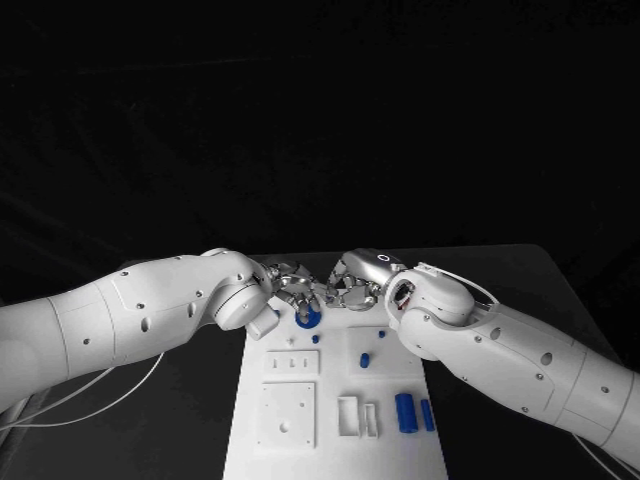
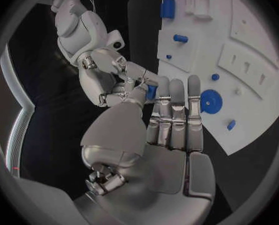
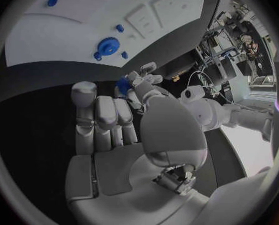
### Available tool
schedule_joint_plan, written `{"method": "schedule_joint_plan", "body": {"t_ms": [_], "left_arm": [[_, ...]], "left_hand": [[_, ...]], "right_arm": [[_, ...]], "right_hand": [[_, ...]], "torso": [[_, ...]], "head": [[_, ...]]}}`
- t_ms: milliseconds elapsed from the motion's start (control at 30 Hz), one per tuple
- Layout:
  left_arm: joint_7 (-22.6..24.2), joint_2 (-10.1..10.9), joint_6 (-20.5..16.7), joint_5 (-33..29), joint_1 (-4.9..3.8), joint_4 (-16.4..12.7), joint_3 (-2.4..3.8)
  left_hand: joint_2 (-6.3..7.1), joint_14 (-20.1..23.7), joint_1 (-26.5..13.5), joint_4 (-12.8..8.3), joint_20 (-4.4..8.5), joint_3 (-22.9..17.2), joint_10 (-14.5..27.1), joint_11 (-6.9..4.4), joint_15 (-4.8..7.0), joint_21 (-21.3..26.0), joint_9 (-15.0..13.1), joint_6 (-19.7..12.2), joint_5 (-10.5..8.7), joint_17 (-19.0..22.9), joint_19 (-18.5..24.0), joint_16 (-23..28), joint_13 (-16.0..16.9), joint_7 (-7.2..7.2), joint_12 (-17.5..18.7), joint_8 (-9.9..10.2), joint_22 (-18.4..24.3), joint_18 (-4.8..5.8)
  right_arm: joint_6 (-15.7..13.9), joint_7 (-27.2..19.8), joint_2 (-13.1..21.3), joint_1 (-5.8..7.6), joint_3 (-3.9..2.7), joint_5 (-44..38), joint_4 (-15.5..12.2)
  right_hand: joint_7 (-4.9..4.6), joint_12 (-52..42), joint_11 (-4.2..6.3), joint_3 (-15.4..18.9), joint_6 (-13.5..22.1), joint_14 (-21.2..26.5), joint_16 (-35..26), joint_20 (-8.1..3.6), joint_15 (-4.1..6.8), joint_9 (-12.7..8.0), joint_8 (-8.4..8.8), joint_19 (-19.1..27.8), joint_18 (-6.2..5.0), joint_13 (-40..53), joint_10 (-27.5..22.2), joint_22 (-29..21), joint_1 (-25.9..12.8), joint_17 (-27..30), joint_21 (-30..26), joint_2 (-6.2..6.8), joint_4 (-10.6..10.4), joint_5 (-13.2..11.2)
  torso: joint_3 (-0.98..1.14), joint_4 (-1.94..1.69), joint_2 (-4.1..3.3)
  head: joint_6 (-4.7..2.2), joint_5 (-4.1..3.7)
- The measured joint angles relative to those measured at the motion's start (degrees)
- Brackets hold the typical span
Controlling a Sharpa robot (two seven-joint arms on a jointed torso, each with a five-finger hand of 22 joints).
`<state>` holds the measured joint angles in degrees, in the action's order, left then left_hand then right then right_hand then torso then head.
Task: Assemble the parts on the task board
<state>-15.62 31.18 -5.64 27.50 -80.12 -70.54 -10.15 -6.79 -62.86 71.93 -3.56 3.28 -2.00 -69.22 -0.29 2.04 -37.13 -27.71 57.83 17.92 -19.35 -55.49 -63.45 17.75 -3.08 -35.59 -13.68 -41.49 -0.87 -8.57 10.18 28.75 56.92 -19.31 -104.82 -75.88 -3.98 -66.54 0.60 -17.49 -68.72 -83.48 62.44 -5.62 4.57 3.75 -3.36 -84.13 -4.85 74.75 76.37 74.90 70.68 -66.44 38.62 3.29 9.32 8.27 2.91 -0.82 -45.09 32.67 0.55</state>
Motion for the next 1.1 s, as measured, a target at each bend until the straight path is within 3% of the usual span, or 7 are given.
{"method": "schedule_joint_plan", "body": {"t_ms": [300, 533, 733, 1000, 1067, 1100], "left_arm": [[-0.06, 0.02, 0.52, 0.01, 0.0, 0.09, 0.01], [-0.11, 0.07, 0.8, 0.08, 0.0, 0.1, 0.01], [-0.11, 0.08, 0.81, 0.21, 0.0, 0.14, -0.02], [-0.4, 0.06, 0.7, 0.72, 0.0, 0.17, -0.04], [-0.49, 0.05, 0.6, 0.91, 0.0, 0.16, -0.04], [-0.52, 0.05, 0.57, 1.0, 0.0, 0.15, -0.03]], "left_hand": [[-0.31, 0.0, 0.15, -0.24, 0.0, -0.23, -0.03, -0.02, 0.0, 0.0, -0.05, -0.05, 4.66, -0.05, 0.0, 0.0, -0.4, -0.03, 0.79, 0.43, -1.47, 0.0], [-1.0, -0.21, -0.53, -0.32, 0.0, -0.31, -1.0, -0.35, 0.21, 0.0, -0.06, 0.7, 4.99, -0.34, 0.0, 0.0, -0.73, -0.69, 1.3, 0.85, -3.06, 0.0], [-0.97, -1.56, -0.56, -0.39, 0.83, -0.4, -3.85, -0.96, 1.5, -0.8, -0.07, 2.34, 5.59, -0.75, -0.82, -0.41, -1.19, -1.53, 2.75, 2.71, -4.73, 0.0], [0.99, -3.29, -3.43, -1.79, 1.86, -3.55, -5.76, -1.68, 2.26, -1.57, -0.07, 4.1, 10.5, -2.44, -1.86, -1.52, 0.45, -1.4, 2.52, 4.06, -6.87, 0.0], [1.3, -3.59, -4.02, -1.78, 1.95, -3.82, -6.11, -2.01, 2.55, -1.79, -0.07, 4.44, 11.16, -2.92, -1.95, -1.52, 0.88, -1.29, 2.47, 4.57, -7.39, 0.0], [1.62, -3.82, -4.52, -2.77, 2.16, -5.19, -6.71, -2.22, 2.78, -1.79, -0.08, 4.98, 11.24, -3.28, -2.16, -1.52, 1.19, -0.98, 2.47, 5.44, -7.74, 0.0]], "right_arm": [[0.21, 0.08, -0.1, -0.01, 0.04, -0.04, 0.13], [0.25, 0.07, -0.19, 0.0, 0.05, -0.04, 0.33], [0.25, -0.02, -0.35, 0.01, 0.07, -0.03, 0.61], [0.22, -0.18, -0.5, 0.02, 0.15, 0.0, 0.78], [0.19, -0.24, -0.51, 0.02, 0.19, 0.02, 0.81], [0.17, -0.27, -0.51, 0.02, 0.19, 0.03, 0.85]], "right_hand": [[0.0, 0.0, 0.0, 0.01, 0.0, 0.0, 0.0, 0.0, 0.0, 0.02, 0.01, 0.0, 0.0, -0.01, 0.0, 0.0, -0.08, 0.01, 0.0, 0.08, 0.01, -0.06], [-0.01, 0.0, 0.0, 0.01, 0.01, 0.0, 0.0, 0.0, 0.0, 0.03, 0.01, 0.0, 0.0, -0.01, 0.0, 0.01, -0.15, 0.01, 0.0, 0.15, 0.01, -0.06], [-0.01, 0.0, 0.0, 0.18, 0.01, 0.0, 0.0, 0.0, 0.0, 0.04, 0.01, 0.0, 0.0, -0.01, 0.0, 0.05, -0.15, 0.01, 0.0, 0.15, -0.16, -0.06], [0.03, 0.56, 0.21, 0.18, 0.61, 0.0, -0.28, 0.0, -0.01, 0.07, 0.01, 0.0, 0.0, -0.31, -0.21, 0.04, -0.23, 0.15, -0.33, 0.23, -0.15, -0.06], [-0.2, 1.0, -0.04, 0.24, 1.44, 0.0, -0.32, 0.0, -0.01, 0.08, 0.01, 0.0, 0.0, -0.57, -0.48, 0.04, -0.38, 0.32, -0.62, 0.38, -0.22, -0.06], [-0.27, 1.23, 0.02, 0.35, 1.92, 0.0, -0.56, 0.0, -0.01, 0.09, -0.01, 0.0, 0.0, -0.7, -0.63, 0.04, -0.53, 0.36, -0.85, 0.53, -0.32, -0.06]], "torso": [[-0.02, -0.04, -0.01], [-0.03, -0.07, -0.01], [-0.03, -0.07, -0.02], [0.0, -0.04, -0.03], [0.03, -0.04, -0.03], [0.03, -0.04, -0.02]], "head": [[0.13, -0.01], [0.18, -0.01], [0.27, -0.01], [0.41, 0.03], [0.44, 0.03], [0.45, 0.03]]}}
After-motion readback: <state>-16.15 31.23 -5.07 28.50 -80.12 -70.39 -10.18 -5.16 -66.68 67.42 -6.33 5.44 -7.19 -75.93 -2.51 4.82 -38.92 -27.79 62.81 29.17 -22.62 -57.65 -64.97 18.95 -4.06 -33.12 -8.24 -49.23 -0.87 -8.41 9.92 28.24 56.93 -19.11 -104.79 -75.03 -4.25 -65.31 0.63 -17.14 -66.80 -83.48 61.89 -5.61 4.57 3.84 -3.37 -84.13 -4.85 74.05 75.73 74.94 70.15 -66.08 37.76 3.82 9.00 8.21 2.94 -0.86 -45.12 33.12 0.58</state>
